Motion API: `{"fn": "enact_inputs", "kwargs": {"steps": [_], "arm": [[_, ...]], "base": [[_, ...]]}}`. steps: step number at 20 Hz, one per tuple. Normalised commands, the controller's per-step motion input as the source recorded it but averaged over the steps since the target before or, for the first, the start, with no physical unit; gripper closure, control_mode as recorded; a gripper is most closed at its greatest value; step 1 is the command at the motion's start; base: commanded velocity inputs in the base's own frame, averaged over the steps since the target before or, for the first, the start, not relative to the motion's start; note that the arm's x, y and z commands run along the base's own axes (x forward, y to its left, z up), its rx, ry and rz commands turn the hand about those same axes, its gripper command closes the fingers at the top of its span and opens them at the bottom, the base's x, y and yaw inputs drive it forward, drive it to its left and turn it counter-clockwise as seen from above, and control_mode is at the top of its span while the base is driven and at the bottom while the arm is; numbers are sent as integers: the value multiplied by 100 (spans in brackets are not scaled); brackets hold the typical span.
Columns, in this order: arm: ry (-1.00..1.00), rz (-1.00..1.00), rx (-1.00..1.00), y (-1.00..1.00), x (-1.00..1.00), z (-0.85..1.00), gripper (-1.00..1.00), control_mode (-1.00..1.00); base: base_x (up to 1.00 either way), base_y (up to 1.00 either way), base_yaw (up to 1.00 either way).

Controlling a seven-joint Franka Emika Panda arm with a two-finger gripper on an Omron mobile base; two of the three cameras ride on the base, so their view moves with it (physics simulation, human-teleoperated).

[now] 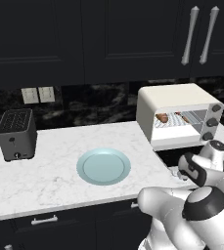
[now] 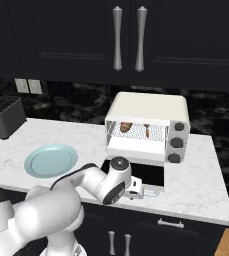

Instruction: Pick up the kebab skewer and baguette bread, and place them inside the toaster oven. Close the toaster oven door and start by setting the timer.

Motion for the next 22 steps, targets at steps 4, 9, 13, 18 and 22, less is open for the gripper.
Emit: {"fn": "enact_inputs", "kwargs": {"steps": [4, 9, 13, 18, 22], "arm": [[-16, 0, 0, 0, 42, 6, -100, -100], [-20, 0, 0, 0, 56, 12, -100, -100], [-16, 0, 0, 0, 81, 26, -100, -100], [-13, 0, 0, 0, 86, 45, -100, -100], [-13, 0, 0, 0, 72, 61, -100, -100]], "base": [[0, 0, 0], [0, 0, 0], [0, 0, 0], [0, 0, 0], [0, 0, 0]]}}
